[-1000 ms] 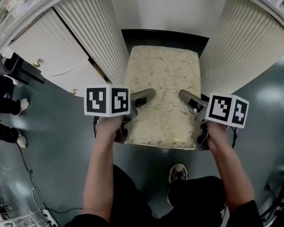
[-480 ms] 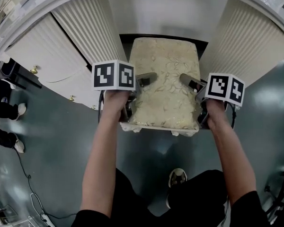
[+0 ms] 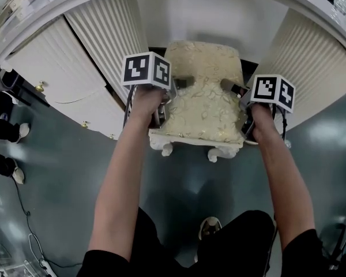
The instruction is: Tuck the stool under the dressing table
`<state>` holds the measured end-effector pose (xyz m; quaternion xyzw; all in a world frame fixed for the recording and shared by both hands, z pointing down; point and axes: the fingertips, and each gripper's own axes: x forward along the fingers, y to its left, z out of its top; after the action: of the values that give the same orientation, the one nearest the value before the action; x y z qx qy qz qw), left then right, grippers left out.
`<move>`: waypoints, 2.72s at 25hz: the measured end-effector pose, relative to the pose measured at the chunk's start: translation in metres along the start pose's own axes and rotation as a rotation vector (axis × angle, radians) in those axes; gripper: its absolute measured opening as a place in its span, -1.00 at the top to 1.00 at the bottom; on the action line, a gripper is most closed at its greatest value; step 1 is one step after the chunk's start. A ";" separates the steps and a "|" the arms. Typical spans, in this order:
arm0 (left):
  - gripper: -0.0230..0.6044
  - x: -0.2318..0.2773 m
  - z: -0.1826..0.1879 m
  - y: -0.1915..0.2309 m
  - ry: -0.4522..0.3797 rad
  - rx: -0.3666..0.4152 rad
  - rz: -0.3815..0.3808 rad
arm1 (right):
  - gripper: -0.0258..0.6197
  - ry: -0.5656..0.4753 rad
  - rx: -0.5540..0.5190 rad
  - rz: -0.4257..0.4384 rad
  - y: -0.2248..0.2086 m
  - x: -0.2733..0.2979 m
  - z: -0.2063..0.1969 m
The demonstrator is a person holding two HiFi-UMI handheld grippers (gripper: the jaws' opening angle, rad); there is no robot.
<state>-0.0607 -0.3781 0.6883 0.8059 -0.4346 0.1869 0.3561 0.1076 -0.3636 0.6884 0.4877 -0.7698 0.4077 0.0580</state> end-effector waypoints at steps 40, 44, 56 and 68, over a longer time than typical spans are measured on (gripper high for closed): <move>0.91 -0.124 -0.008 -0.095 -0.596 0.494 0.043 | 0.90 -0.423 -0.394 0.134 0.119 -0.125 -0.026; 0.91 -0.179 -0.028 -0.129 -0.747 0.525 0.032 | 0.90 -0.464 -0.407 0.061 0.147 -0.178 -0.044; 0.91 -0.251 -0.063 -0.183 -0.864 0.526 0.016 | 0.90 -0.581 -0.611 0.155 0.230 -0.226 -0.091; 0.91 -0.255 -0.069 -0.186 -0.815 0.514 0.081 | 0.90 -0.549 -0.620 0.169 0.213 -0.191 -0.107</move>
<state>-0.0457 -0.1142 0.5027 0.8577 -0.5097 -0.0290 -0.0614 0.0029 -0.1153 0.5446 0.4727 -0.8802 0.0150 -0.0388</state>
